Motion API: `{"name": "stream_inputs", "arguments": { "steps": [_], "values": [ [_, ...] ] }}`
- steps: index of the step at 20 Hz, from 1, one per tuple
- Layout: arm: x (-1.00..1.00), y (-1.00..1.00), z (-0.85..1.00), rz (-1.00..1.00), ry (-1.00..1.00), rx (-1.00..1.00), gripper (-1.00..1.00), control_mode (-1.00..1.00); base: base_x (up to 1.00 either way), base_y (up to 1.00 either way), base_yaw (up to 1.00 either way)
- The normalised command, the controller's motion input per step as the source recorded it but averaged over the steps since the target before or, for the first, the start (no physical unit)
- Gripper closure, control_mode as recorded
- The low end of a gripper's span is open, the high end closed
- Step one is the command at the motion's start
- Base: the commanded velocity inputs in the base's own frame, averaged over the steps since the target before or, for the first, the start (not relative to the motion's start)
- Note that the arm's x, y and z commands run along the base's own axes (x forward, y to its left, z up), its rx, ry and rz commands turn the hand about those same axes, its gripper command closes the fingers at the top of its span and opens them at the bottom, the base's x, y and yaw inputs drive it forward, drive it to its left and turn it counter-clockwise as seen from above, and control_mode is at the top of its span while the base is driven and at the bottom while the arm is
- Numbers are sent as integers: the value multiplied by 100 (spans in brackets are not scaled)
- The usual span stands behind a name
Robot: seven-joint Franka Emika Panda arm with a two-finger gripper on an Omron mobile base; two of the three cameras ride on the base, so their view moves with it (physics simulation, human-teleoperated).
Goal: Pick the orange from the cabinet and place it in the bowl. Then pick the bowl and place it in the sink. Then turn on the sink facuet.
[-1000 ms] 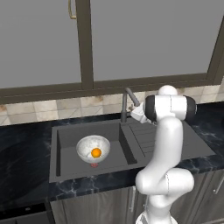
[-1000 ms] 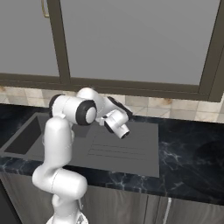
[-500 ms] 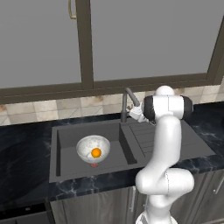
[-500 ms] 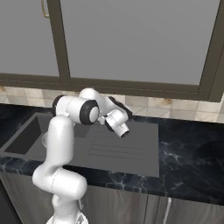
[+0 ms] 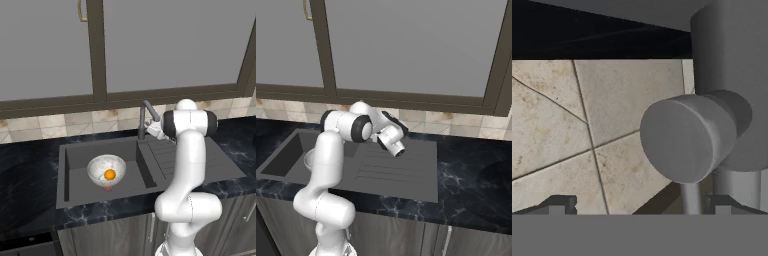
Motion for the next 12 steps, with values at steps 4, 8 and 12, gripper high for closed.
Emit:
{"name": "stream_inputs", "arguments": {
  "steps": [4, 8, 12],
  "values": [
    [3, -18, -2, -1, 3, 1, 100, -100, 0, 0, 0],
    [0, -22, 0, -3, 5, 5, 100, -100, 0, 0, 0],
    [1, -28, 7, -5, 10, 8, 100, -100, 0, 0, 0]
  ]
}}
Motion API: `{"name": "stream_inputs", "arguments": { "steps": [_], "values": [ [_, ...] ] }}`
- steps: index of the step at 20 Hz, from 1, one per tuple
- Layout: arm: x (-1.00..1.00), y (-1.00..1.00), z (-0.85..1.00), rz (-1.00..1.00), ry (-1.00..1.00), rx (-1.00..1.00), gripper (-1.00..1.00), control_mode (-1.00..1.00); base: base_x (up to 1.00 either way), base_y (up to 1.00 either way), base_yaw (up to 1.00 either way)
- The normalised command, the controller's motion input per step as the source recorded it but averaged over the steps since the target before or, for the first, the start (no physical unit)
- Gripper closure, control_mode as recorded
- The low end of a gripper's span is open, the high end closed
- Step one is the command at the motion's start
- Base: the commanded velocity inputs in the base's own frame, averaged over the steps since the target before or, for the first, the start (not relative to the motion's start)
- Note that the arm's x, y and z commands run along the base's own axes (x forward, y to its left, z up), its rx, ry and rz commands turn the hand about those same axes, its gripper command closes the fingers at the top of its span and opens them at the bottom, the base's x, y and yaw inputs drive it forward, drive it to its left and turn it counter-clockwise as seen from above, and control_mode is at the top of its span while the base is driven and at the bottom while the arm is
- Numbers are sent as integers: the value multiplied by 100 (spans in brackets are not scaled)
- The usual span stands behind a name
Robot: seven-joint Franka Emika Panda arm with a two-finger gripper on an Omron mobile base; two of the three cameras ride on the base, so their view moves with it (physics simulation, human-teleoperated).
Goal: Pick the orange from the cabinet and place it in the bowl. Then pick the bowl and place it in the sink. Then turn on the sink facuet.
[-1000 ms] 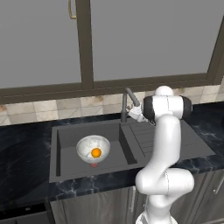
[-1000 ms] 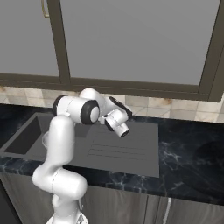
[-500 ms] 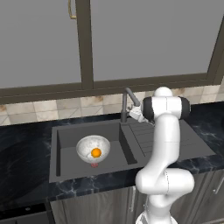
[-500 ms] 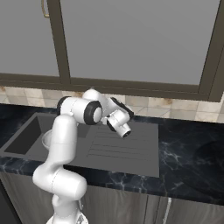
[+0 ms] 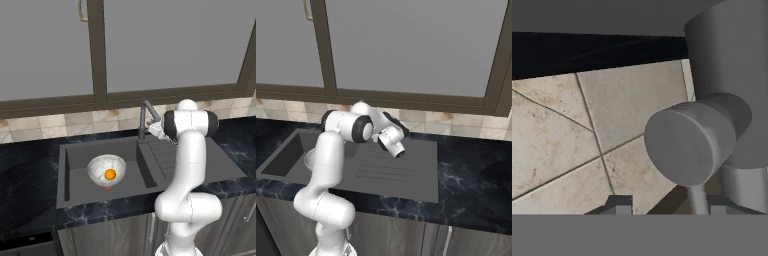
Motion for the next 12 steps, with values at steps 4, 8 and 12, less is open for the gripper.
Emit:
{"name": "stream_inputs", "arguments": {
  "steps": [4, 8, 12],
  "values": [
    [0, -49, 12, -5, 15, 14, 100, -100, 0, 0, 0],
    [0, -76, 5, -7, 18, 19, 100, -100, 0, 0, 0],
    [3, -91, 0, -8, 18, 17, 100, -100, 0, 0, 0]
  ]
}}
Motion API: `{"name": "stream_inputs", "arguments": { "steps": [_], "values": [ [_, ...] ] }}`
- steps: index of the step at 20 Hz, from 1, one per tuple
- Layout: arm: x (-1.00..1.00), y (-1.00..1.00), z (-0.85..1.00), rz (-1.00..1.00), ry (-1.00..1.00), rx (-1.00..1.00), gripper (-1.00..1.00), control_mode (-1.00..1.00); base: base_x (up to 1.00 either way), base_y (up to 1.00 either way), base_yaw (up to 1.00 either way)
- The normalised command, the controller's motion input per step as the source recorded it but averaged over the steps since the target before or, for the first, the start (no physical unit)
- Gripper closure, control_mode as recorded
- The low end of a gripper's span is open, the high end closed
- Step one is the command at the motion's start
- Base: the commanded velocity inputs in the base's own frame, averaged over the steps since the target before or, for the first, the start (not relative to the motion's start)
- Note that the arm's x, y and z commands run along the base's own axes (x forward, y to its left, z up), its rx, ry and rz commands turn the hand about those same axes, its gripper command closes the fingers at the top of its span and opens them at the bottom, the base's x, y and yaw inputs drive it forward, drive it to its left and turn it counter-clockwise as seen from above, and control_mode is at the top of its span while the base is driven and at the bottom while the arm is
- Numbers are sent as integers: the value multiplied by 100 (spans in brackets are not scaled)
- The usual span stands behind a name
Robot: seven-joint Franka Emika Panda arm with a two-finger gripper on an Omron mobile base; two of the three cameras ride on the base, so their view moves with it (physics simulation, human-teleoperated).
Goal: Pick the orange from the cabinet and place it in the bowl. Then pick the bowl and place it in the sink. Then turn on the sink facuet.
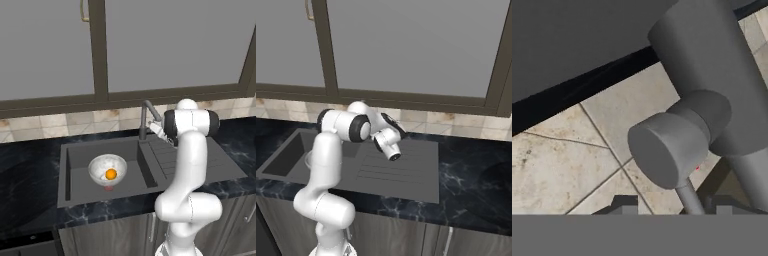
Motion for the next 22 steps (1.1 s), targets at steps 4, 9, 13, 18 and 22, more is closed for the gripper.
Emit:
{"name": "stream_inputs", "arguments": {
  "steps": [4, 9, 13, 18, 22],
  "values": [
    [13, -92, 0, -7, 18, 15, 100, -100, 0, 0, 0],
    [16, -88, -1, -5, 16, 12, 100, -100, 0, 0, 0],
    [10, -83, -1, -4, 13, 11, 100, -100, 0, 0, 0],
    [1, -70, -3, -2, 8, 8, 100, -100, 0, 0, 0],
    [-6, -46, -1, 0, 1, 5, 100, -100, 0, 0, 0]
  ]
}}
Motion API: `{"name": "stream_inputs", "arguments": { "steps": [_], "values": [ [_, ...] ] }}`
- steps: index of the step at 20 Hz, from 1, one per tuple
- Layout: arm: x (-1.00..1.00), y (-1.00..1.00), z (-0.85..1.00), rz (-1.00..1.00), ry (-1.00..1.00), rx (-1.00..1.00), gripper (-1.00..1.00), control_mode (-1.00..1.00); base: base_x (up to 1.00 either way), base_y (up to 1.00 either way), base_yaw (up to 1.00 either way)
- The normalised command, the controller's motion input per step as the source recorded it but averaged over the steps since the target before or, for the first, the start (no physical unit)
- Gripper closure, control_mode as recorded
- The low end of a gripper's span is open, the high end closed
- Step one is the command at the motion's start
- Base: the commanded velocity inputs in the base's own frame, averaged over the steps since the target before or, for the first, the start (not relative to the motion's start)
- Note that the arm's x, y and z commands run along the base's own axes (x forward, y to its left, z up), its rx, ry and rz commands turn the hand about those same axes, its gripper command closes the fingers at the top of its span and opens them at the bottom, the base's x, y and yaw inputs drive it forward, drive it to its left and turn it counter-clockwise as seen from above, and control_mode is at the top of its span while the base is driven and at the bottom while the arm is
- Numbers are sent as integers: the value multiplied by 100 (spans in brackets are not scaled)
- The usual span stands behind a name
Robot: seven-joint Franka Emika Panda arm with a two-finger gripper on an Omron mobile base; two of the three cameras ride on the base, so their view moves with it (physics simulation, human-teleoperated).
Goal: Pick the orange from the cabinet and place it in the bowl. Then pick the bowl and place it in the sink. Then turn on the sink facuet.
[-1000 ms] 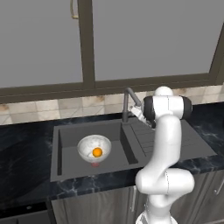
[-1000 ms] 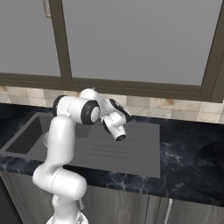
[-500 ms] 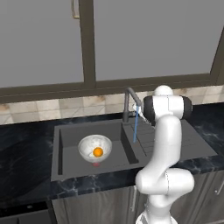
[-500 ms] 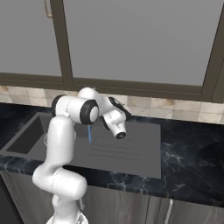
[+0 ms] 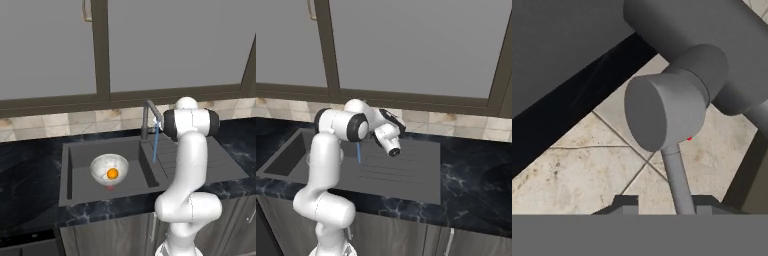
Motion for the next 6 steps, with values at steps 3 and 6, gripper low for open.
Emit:
{"name": "stream_inputs", "arguments": {
  "steps": [3, 6],
  "values": [
    [-34, -4, 0, 0, -4, 1, 100, -100, 0, 0, 0],
    [0, 0, 0, 0, -1, 2, 100, -100, 0, 0, 0]
  ]
}}
